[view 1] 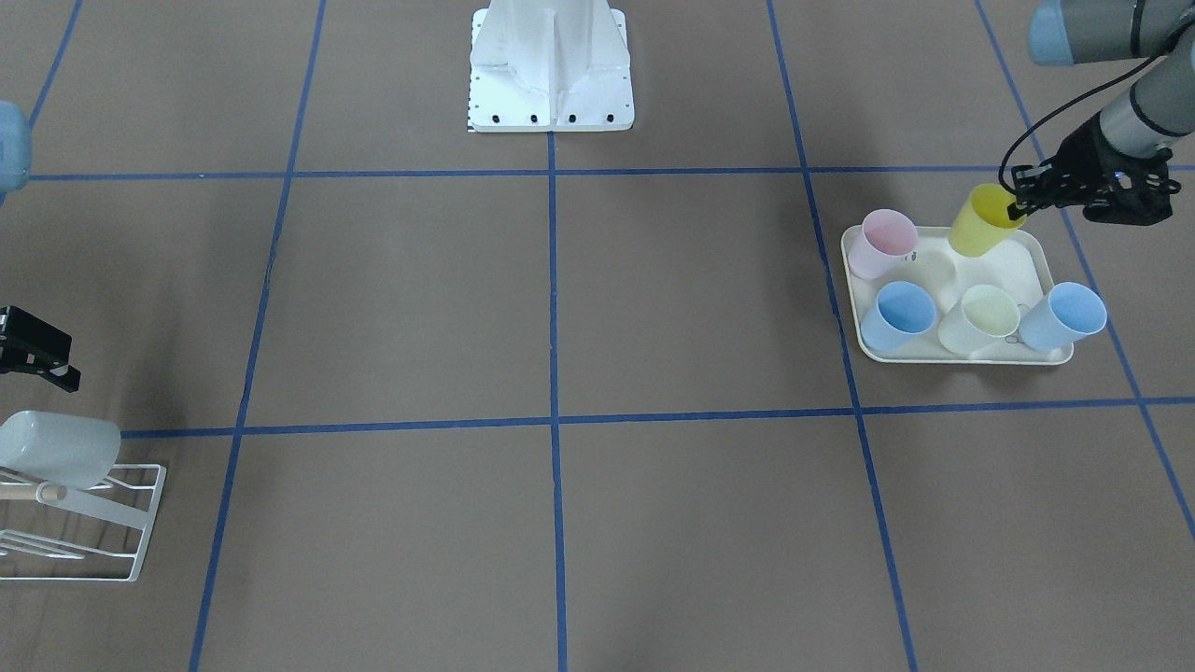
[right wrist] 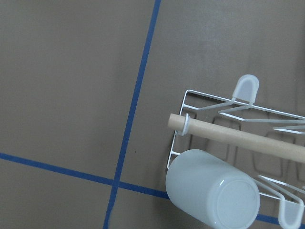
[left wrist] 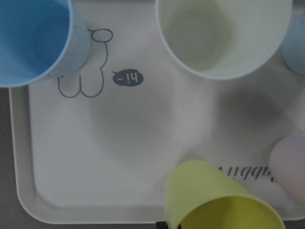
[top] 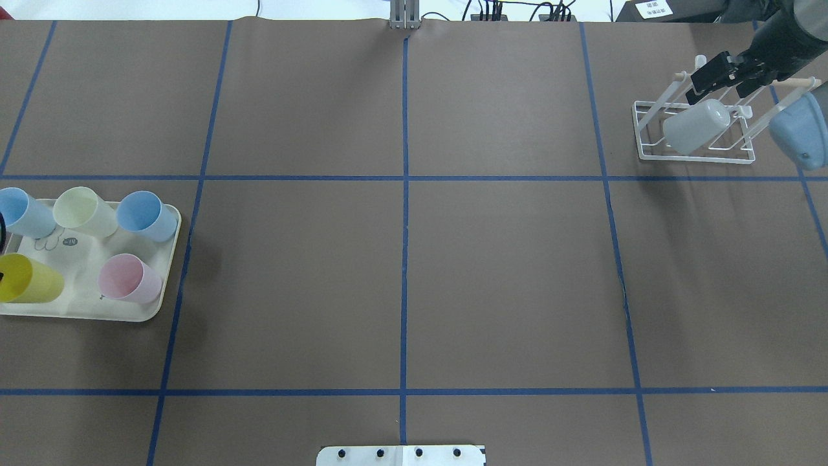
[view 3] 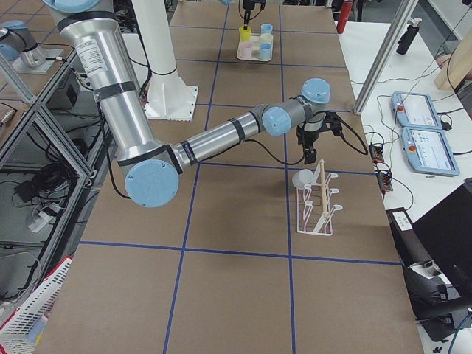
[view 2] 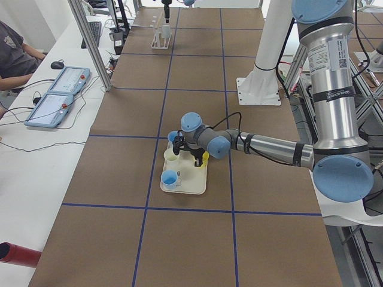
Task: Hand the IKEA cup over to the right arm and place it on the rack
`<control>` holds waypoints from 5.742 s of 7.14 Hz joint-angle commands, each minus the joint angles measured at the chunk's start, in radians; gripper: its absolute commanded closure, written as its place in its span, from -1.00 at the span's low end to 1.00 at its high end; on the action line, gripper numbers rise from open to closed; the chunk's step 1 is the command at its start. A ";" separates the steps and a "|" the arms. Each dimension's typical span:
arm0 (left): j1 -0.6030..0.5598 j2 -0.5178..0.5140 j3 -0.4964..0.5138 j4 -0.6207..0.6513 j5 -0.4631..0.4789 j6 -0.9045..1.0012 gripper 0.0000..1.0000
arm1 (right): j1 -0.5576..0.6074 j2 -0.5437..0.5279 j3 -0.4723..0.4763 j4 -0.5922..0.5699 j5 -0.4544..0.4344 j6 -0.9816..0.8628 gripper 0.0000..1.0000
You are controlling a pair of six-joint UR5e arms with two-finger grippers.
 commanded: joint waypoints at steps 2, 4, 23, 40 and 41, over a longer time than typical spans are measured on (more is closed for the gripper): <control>-0.076 -0.080 -0.122 0.125 -0.123 -0.044 1.00 | -0.053 0.006 0.091 0.009 -0.008 0.151 -0.99; -0.075 -0.183 -0.213 0.127 -0.146 -0.306 1.00 | -0.122 -0.003 0.113 0.172 -0.006 0.356 -0.99; 0.410 -0.794 0.121 -1.255 0.303 -2.450 1.00 | -0.660 0.130 -0.033 1.925 -0.657 1.629 -0.96; 0.094 -0.538 0.101 -0.960 -0.071 -1.700 -1.00 | -0.568 -0.032 -0.073 1.817 -0.555 1.310 0.58; 0.066 -0.527 0.096 -0.847 -0.100 -1.546 -1.00 | -0.545 -0.075 -0.057 1.743 -0.552 1.262 0.58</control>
